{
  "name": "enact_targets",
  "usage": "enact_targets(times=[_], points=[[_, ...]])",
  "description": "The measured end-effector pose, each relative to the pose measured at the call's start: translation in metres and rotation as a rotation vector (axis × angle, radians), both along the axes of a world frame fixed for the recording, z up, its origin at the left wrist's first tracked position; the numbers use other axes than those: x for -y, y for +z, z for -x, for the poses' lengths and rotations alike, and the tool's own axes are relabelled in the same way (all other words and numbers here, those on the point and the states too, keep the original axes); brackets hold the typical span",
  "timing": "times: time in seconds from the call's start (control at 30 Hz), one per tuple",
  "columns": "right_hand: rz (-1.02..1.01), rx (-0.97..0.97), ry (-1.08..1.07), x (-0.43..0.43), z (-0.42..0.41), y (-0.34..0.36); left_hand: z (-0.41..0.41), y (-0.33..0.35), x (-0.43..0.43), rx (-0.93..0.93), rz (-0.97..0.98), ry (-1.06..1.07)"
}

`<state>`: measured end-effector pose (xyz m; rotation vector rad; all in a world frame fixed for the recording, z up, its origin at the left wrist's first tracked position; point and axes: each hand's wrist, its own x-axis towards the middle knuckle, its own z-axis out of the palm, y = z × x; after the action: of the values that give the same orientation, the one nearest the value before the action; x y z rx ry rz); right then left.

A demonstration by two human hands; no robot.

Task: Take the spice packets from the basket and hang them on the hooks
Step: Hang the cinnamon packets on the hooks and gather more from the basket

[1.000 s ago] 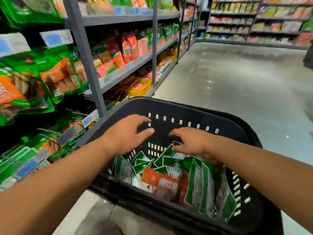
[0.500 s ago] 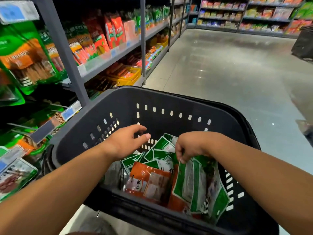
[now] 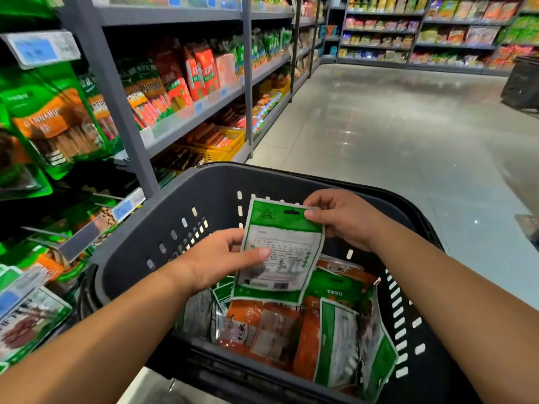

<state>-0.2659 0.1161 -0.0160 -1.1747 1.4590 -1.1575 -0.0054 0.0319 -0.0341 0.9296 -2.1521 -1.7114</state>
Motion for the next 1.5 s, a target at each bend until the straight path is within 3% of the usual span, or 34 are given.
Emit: enact_targets(times=[0.17, 0.37, 0.43, 0.6, 0.93, 1.07, 1.17, 1.33, 1.4, 1.5], points=[[0.080, -0.022, -0.129, 0.009, -0.012, -0.011, 0.002, 0.000, 0.003, 0.042, 0.013, 0.056], [0.127, -0.672, -0.543, 0.010, -0.027, -0.011, 0.008, 0.002, 0.007, -0.058, 0.075, 0.287], [0.149, -0.708, -0.511, 0.010, -0.035, -0.010, 0.010, 0.002, 0.011, -0.103, 0.034, 0.355], [0.093, -0.627, -0.097, 0.012, -0.055, -0.017, 0.011, 0.000, 0.015, -0.215, -0.116, 0.361], [0.000, -0.327, 0.218, 0.013, -0.067, -0.031, 0.008, 0.006, 0.009, -0.280, -0.165, 0.190], [-0.006, -0.175, 0.148, 0.014, -0.061, -0.028, 0.006, 0.008, 0.008, -0.222, -0.115, 0.184], [-0.046, 0.090, 0.045, 0.016, -0.054, -0.030, 0.007, 0.004, 0.012, -0.217, -0.047, 0.246], [-0.036, 0.376, -0.041, 0.016, -0.048, -0.021, 0.006, -0.005, 0.025, -0.180, 0.169, 0.470], [-0.035, 0.441, -0.032, 0.016, -0.045, -0.021, 0.003, -0.004, 0.028, -0.173, 0.073, 0.481], [-0.044, 0.504, 0.010, 0.015, -0.043, -0.024, 0.004, -0.003, 0.023, -0.216, -0.156, 0.282]])
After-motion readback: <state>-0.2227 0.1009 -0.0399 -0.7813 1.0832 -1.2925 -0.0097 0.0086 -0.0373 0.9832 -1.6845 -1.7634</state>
